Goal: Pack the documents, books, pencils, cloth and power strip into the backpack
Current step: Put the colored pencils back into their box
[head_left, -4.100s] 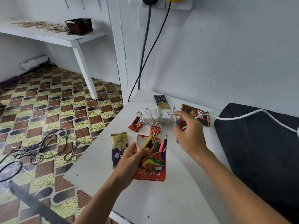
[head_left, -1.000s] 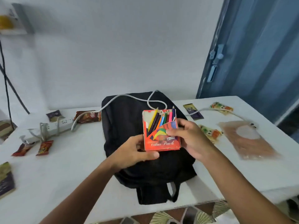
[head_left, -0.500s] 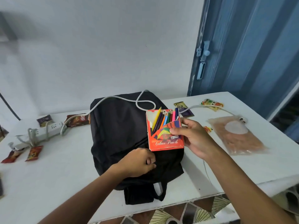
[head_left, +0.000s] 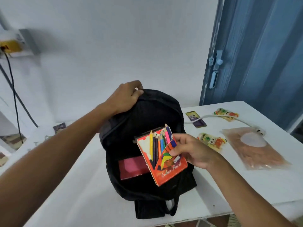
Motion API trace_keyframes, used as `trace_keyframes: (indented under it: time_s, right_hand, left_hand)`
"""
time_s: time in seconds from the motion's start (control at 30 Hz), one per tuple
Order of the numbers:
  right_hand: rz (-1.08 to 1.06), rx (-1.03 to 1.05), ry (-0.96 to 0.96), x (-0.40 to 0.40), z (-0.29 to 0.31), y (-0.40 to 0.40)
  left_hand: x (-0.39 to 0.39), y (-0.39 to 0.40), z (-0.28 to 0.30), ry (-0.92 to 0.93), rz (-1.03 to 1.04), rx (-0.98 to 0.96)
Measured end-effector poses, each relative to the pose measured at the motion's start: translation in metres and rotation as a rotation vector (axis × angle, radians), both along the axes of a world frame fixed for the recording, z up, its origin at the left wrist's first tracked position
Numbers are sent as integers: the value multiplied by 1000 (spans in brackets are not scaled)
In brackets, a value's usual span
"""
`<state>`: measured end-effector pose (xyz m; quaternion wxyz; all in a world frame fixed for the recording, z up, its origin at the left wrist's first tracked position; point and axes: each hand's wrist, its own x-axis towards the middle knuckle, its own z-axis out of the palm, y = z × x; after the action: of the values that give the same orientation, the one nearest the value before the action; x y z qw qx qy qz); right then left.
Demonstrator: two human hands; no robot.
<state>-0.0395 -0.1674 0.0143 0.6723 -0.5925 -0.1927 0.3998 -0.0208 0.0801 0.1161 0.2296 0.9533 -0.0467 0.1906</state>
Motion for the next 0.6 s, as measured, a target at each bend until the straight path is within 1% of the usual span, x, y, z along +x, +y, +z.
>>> trace_keyframes:
  time_s: [0.1, 0.2, 0.33, 0.47, 0.6]
  right_hand:
    - [-95, -99, -51, -2, -6, 12]
    - [-199, -158, -51, 2, -10, 28]
    - [-222, -203, -57, 21, -11, 53]
    - [-300, -229, -46, 50, -10, 82]
    - [-342, -278, 19, 69, -11, 100]
  left_hand:
    - [9, -6, 29, -109, -28, 185]
    - [13, -10, 46, -197, -51, 282]
    - [14, -10, 55, -263, -79, 316]
    - [13, -9, 60, -296, -102, 329]
    - [14, -9, 62, -298, -111, 330]
